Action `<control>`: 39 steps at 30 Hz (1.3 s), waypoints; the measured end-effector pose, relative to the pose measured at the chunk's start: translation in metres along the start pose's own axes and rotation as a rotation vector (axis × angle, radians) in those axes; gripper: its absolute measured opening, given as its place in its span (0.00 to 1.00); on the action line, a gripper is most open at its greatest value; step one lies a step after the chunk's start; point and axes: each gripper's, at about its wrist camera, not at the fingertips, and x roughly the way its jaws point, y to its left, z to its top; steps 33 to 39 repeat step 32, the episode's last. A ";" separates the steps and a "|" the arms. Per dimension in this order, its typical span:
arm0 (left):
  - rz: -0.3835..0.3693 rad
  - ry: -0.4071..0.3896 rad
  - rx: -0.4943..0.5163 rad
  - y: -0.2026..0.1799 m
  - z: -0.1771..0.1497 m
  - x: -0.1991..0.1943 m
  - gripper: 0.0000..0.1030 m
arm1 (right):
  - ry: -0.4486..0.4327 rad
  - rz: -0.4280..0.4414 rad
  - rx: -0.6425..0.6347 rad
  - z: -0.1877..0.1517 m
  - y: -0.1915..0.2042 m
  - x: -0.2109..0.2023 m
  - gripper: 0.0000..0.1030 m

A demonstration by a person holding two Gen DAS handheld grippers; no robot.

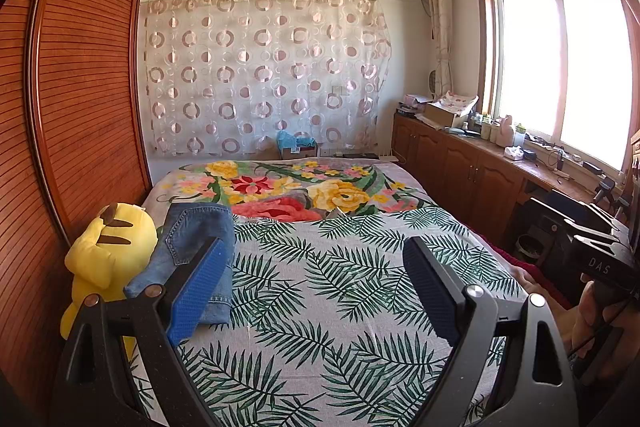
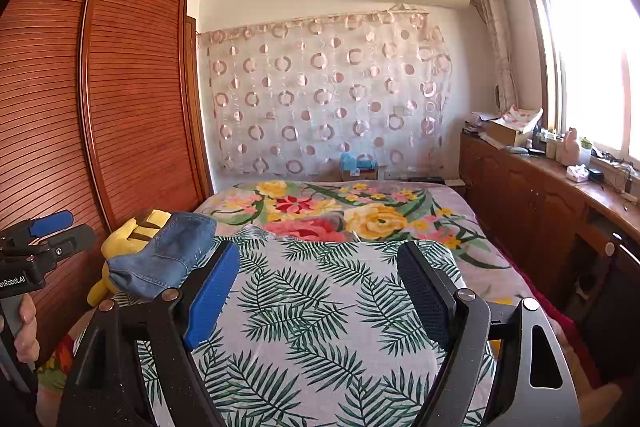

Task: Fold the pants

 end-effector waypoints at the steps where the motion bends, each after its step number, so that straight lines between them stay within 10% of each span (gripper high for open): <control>1: -0.001 -0.001 0.000 0.000 0.000 0.000 0.88 | -0.001 0.000 -0.001 0.000 0.000 0.000 0.80; 39: 0.000 -0.001 0.002 -0.001 -0.002 0.000 0.88 | 0.000 0.000 0.002 -0.001 0.003 -0.001 0.80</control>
